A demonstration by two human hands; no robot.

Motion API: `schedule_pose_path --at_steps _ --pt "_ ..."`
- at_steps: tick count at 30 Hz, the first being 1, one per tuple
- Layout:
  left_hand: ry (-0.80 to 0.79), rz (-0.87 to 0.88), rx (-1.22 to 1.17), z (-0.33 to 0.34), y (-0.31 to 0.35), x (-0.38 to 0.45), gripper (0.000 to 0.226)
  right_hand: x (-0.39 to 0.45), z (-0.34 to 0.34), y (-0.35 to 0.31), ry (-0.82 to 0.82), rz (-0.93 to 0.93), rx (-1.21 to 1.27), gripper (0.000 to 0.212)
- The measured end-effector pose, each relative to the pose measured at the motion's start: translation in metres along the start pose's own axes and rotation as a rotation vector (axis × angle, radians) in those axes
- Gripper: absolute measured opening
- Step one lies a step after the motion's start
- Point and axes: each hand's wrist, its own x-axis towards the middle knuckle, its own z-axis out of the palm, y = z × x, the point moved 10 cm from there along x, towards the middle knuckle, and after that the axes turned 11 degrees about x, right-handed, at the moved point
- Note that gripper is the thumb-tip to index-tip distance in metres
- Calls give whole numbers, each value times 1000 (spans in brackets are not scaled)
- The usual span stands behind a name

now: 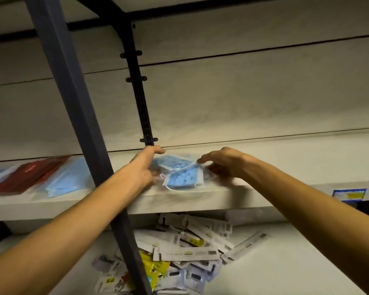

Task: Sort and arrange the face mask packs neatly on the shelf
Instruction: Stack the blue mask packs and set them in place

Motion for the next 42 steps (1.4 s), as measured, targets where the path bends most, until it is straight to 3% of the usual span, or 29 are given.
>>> schedule_pose_path --at_steps 7,13,17,22,24,26,28,31,34,38,40,42 --pt "-190 -21 139 70 -1 3 5 14 -41 -13 12 -188 -167 30" --pt "-260 123 163 149 18 26 15 24 -122 -15 182 -308 -128 32" --pt "-343 201 160 204 32 42 25 36 -181 -24 309 -374 -110 16" --pt "-335 320 204 251 44 65 47 42 -244 -39 573 -536 -381 26" --pt "-295 395 241 261 49 70 40 47 -261 -42 636 -559 -420 19" --pt "-246 468 233 267 54 74 27 61 -267 -47 569 -562 -363 16" --pt "-229 511 219 270 56 78 16 78 -262 -50 393 -538 -224 12" --pt "-197 487 239 262 53 82 15 98 -239 -52 160 -472 -151 12" --pt "-172 449 206 242 58 92 17 109 -225 -49 48 -487 -132 16" --pt "-151 413 175 218 69 104 37 104 -241 -59 137 -624 -442 33" --pt "-125 441 215 214 74 104 41 103 -241 -56 141 -577 -651 41" --pt "-132 465 259 214 78 102 38 105 -227 -41 46 -448 -775 52"
